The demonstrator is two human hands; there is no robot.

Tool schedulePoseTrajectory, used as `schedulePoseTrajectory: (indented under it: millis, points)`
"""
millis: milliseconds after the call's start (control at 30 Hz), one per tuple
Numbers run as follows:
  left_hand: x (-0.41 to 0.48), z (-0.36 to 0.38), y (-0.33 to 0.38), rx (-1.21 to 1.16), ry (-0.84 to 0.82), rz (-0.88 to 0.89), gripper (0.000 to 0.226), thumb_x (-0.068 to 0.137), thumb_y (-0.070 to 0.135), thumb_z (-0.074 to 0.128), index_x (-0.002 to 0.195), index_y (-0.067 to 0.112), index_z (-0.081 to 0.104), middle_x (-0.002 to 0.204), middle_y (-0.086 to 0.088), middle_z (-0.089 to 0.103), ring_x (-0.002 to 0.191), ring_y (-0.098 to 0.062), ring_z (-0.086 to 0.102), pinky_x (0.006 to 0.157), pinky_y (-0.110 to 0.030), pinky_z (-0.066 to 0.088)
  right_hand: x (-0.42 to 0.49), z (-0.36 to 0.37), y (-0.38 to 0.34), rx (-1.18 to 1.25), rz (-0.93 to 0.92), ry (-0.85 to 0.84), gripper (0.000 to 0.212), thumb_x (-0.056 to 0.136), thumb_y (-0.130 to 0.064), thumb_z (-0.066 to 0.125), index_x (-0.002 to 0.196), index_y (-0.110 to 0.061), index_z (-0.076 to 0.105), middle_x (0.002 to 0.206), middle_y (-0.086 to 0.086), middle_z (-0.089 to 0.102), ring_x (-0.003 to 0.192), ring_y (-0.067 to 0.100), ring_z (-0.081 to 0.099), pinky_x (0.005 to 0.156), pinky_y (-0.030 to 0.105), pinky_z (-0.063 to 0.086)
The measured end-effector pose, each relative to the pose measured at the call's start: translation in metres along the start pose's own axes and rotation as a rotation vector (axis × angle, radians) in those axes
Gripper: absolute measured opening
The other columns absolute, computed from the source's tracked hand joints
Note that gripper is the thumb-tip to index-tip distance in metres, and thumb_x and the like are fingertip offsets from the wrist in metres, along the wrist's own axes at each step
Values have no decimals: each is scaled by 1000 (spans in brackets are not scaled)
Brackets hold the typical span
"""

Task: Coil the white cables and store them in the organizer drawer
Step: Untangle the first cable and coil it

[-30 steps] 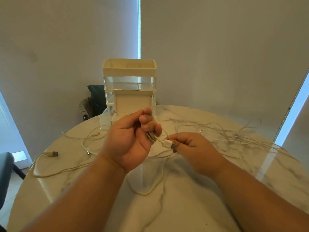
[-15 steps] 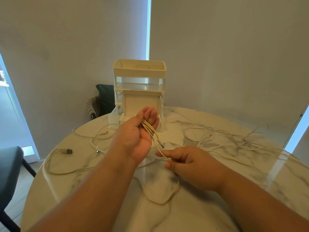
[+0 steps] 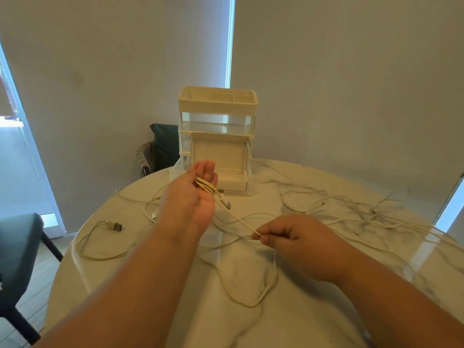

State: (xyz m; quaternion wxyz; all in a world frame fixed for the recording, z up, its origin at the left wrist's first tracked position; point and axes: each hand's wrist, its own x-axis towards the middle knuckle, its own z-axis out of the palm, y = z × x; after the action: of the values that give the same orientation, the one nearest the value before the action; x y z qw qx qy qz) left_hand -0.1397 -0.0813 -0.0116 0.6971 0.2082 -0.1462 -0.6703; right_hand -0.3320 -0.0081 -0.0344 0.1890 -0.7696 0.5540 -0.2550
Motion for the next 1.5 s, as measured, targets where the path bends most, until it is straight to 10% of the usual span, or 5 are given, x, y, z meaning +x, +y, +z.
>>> schedulePoseTrajectory:
  millis: [467, 900, 1133, 1333, 1500]
  points:
    - [-18, 13, 11, -211, -307, -92, 28, 105, 15, 37, 108, -1, 60, 76, -2, 66, 53, -5, 63, 65, -27, 60, 1, 20, -24, -341, -165, -111, 27, 97, -30, 51, 115, -40, 69, 77, -21, 43, 89, 0, 42, 92, 29, 36]
    - [6, -4, -1, 192, -122, 73, 26, 105, 16, 40, 121, 7, 57, 97, -5, 75, 87, -12, 74, 80, -26, 55, -10, -10, -23, -270, -79, 166, 23, 96, -38, 55, 114, -41, 69, 84, -28, 50, 81, -14, 45, 71, 4, 32]
    - [6, -4, 4, 16, 6, -31, 36, 106, 13, 35, 137, -2, 46, 110, -15, 67, 94, -22, 69, 96, -37, 48, -5, -18, -17, -244, -36, 305, 19, 92, -34, 63, 106, -36, 75, 90, -17, 65, 92, 3, 57, 77, 13, 38]
    - [6, -5, 19, -126, 83, -25, 27, 108, 12, 29, 111, -4, 50, 99, -18, 68, 105, -26, 67, 102, -39, 47, -6, -14, -19, -228, -54, 238, 21, 93, -33, 62, 110, -38, 74, 78, -25, 53, 78, -8, 48, 72, 1, 31]
    - [11, -9, 9, 57, 47, 45, 36, 106, 14, 35, 135, -2, 48, 117, -16, 66, 95, -19, 68, 96, -34, 48, -8, -8, -25, -231, -97, 248, 20, 93, -32, 63, 108, -37, 74, 79, -22, 55, 81, -3, 50, 74, 6, 33]
